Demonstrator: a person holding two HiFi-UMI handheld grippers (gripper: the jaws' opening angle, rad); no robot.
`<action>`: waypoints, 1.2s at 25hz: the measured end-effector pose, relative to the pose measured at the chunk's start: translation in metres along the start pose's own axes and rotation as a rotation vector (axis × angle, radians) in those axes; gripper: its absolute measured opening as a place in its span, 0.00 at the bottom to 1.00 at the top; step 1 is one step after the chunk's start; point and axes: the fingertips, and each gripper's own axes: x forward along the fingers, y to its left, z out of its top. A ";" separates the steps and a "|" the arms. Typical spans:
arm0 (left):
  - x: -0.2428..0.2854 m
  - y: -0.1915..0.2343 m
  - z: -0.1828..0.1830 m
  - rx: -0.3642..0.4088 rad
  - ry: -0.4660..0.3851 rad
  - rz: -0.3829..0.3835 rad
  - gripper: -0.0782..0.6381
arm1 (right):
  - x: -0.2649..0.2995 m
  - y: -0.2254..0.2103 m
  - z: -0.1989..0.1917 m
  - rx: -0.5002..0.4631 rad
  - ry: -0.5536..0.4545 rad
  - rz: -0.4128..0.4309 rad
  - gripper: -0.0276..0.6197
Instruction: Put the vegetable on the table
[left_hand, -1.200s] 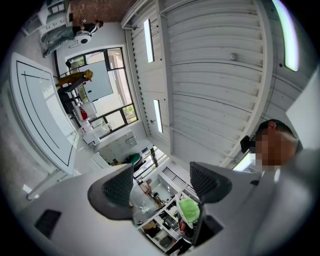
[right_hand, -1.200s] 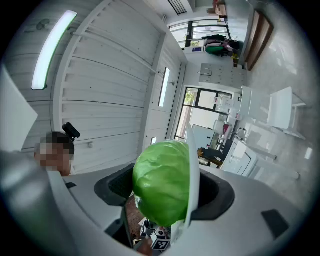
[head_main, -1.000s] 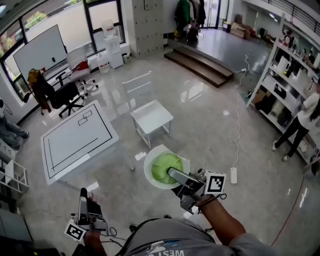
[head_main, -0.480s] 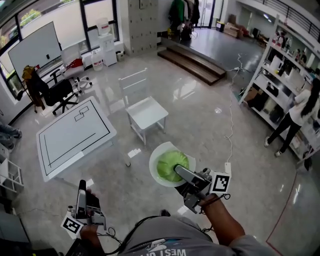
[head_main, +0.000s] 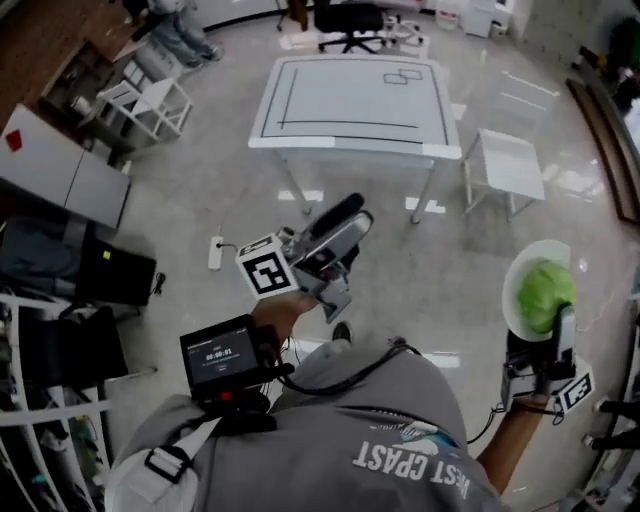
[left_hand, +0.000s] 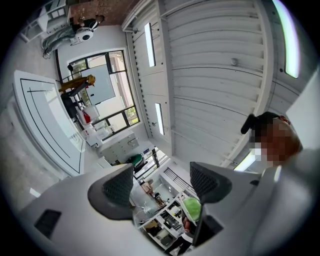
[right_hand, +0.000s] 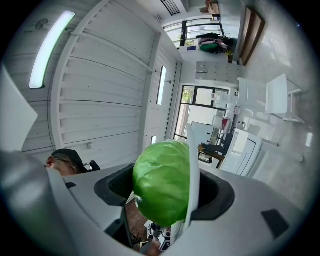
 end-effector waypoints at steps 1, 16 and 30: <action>-0.006 0.003 0.007 0.014 -0.005 0.033 0.59 | 0.011 -0.003 -0.005 0.016 0.019 0.009 0.53; 0.009 0.008 0.006 0.071 -0.051 0.144 0.59 | 0.068 -0.035 0.009 0.101 0.182 0.086 0.53; 0.033 -0.004 -0.018 0.070 -0.041 0.160 0.59 | 0.059 -0.055 0.013 0.117 0.278 0.049 0.53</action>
